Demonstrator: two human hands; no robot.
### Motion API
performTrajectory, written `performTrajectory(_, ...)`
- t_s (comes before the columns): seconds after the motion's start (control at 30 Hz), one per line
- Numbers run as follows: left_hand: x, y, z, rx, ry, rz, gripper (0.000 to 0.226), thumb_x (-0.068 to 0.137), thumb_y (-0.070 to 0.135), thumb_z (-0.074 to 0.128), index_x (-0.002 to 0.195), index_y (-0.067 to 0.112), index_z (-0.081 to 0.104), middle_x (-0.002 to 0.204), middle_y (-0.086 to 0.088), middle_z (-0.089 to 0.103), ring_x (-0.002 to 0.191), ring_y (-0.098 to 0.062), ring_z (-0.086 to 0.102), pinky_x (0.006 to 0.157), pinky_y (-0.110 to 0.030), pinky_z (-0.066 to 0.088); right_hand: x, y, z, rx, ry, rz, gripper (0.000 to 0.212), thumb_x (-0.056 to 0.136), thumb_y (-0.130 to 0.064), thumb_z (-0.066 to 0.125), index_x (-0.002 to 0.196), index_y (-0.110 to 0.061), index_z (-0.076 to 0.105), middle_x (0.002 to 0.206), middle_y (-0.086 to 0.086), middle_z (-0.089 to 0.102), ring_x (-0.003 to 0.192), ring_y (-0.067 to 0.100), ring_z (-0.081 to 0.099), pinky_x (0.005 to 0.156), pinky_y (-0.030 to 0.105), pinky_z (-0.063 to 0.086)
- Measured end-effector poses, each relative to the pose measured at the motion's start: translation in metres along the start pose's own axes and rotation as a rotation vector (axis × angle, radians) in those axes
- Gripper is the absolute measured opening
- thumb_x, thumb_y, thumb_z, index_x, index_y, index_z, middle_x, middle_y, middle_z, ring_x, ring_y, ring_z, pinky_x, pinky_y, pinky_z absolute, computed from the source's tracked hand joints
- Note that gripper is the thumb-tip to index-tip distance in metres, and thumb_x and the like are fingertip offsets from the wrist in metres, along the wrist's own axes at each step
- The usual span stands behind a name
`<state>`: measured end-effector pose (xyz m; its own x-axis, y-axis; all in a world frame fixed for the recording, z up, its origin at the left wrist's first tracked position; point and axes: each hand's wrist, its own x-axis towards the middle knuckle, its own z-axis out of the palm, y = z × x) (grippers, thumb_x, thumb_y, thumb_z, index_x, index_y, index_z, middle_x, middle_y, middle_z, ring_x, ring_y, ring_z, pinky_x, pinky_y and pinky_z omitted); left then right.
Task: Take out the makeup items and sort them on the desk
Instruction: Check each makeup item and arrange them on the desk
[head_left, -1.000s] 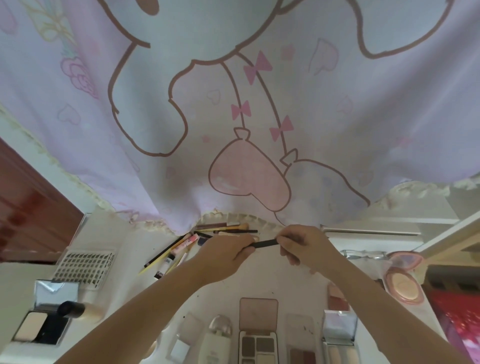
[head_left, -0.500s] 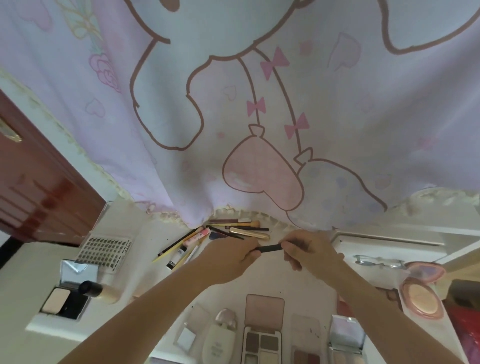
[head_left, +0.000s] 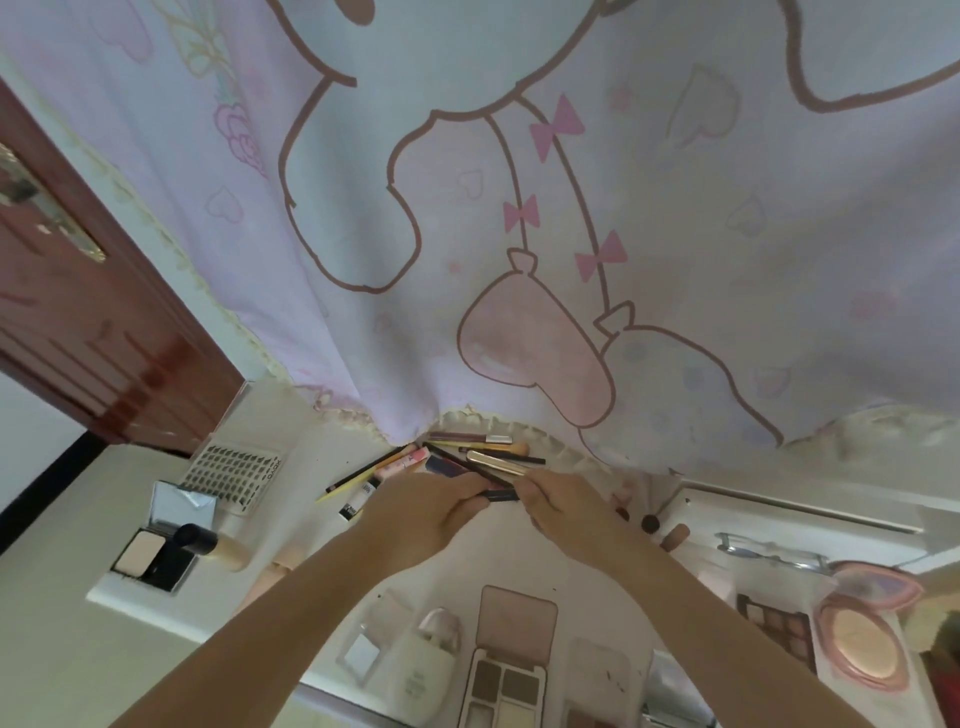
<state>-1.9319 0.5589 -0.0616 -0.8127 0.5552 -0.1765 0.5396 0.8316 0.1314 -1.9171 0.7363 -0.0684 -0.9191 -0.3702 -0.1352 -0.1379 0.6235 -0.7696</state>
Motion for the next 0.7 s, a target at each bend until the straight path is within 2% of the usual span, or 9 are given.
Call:
performTrajectory(0.1, -0.008, -0.007, 0.006, -0.073, 0.004, -0.043, 0.081, 0.075, 0.057, -0.007, 0.121, 0.019, 0.047, 0.097, -0.004, 0.065, 0.088, -0.021, 0.061, 0.062, -0.022, 0.031, 0.011, 0.001, 0.008, 0.001, -0.068, 0.005, 0.035, 0.099, -0.026, 0.031, 0.066, -0.023, 0.039, 0.058, -0.008, 0.04, 0.053, 0.005, 0.037, 0.053, 0.017, 0.029)
performTrajectory(0.2, -0.016, -0.015, 0.008, -0.171, -0.055, -0.101, 0.047, 0.097, 0.044, 0.019, 0.116, 0.013, 0.049, 0.095, -0.006, 0.062, 0.083, -0.019, 0.055, 0.064, -0.023, 0.028, 0.024, 0.0, 0.016, 0.063, -0.134, 0.062, 0.031, 0.098, -0.025, 0.037, 0.067, -0.022, 0.041, 0.057, -0.007, 0.042, 0.05, 0.006, 0.038, 0.05, 0.017, 0.03)
performTrajectory(0.3, -0.022, -0.032, 0.011, -0.33, -0.119, -0.209, 0.027, 0.099, 0.024, 0.033, 0.112, 0.008, 0.051, 0.079, 0.0, 0.052, 0.074, -0.018, 0.048, 0.065, -0.024, 0.033, 0.046, -0.003, 0.024, 0.071, -0.16, 0.11, 0.028, 0.093, -0.019, 0.047, 0.067, -0.027, 0.044, 0.06, -0.006, 0.044, 0.055, 0.011, 0.041, 0.056, 0.022, 0.034)
performTrajectory(0.33, -0.026, -0.045, 0.014, -0.36, -0.136, -0.245, 0.025, 0.098, 0.02, 0.034, 0.112, 0.007, 0.051, 0.08, -0.001, 0.053, 0.077, -0.023, 0.051, 0.066, -0.027, 0.035, 0.057, -0.007, 0.03, 0.057, -0.176, 0.099, 0.028, 0.091, -0.017, 0.05, 0.067, -0.029, 0.045, 0.065, -0.005, 0.047, 0.06, 0.013, 0.045, 0.06, 0.025, 0.036)
performTrajectory(0.4, -0.029, -0.076, 0.021, -0.388, -0.144, -0.301, 0.024, 0.096, 0.014, 0.036, 0.111, 0.006, 0.052, 0.095, -0.01, 0.06, 0.09, -0.029, 0.057, 0.071, -0.028, 0.038, 0.083, -0.019, 0.043, -0.027, -0.212, 0.069, 0.032, 0.088, -0.014, 0.054, 0.066, -0.034, 0.044, 0.078, -0.002, 0.057, 0.076, 0.018, 0.053, 0.066, 0.027, 0.037)
performTrajectory(0.47, -0.032, -0.107, 0.027, -0.394, -0.138, -0.352, 0.024, 0.094, 0.01, 0.037, 0.11, 0.004, 0.054, 0.109, -0.014, 0.061, 0.099, -0.028, 0.057, 0.075, -0.028, 0.04, 0.113, -0.031, 0.06, -0.16, -0.238, 0.001, 0.032, 0.087, -0.012, 0.055, 0.067, -0.036, 0.047, 0.078, -0.005, 0.054, 0.082, 0.02, 0.052, 0.066, 0.026, 0.034)
performTrajectory(0.5, -0.033, -0.121, 0.029, -0.396, -0.143, -0.37, 0.025, 0.094, 0.01, 0.037, 0.111, 0.004, 0.054, 0.113, -0.014, 0.06, 0.103, -0.028, 0.056, 0.079, -0.028, 0.04, 0.129, -0.037, 0.07, -0.221, -0.236, -0.027, 0.025, 0.087, -0.012, 0.054, 0.072, -0.032, 0.055, 0.077, -0.004, 0.051, 0.082, 0.02, 0.05, 0.066, 0.026, 0.033)
performTrajectory(0.57, -0.034, -0.148, 0.032, -0.397, -0.161, -0.427, 0.027, 0.094, 0.011, 0.039, 0.117, 0.008, 0.053, 0.119, -0.011, 0.059, 0.109, -0.027, 0.054, 0.082, -0.027, 0.041, 0.159, -0.047, 0.09, -0.322, -0.204, -0.055, 0.015, 0.087, -0.011, 0.053, 0.092, -0.015, 0.066, 0.09, 0.005, 0.054, 0.089, 0.023, 0.05, 0.072, 0.025, 0.033)
performTrajectory(0.7, -0.022, -0.204, 0.035, -0.377, -0.202, -0.517, 0.027, 0.092, 0.013, 0.046, 0.117, 0.012, 0.057, 0.12, -0.008, 0.06, 0.113, -0.023, 0.053, 0.086, -0.026, 0.042, 0.21, -0.06, 0.125, -0.377, -0.163, -0.05, 0.021, 0.089, -0.006, 0.049, 0.104, -0.007, 0.063, 0.109, 0.008, 0.057, 0.102, 0.021, 0.051, 0.085, 0.024, 0.038)
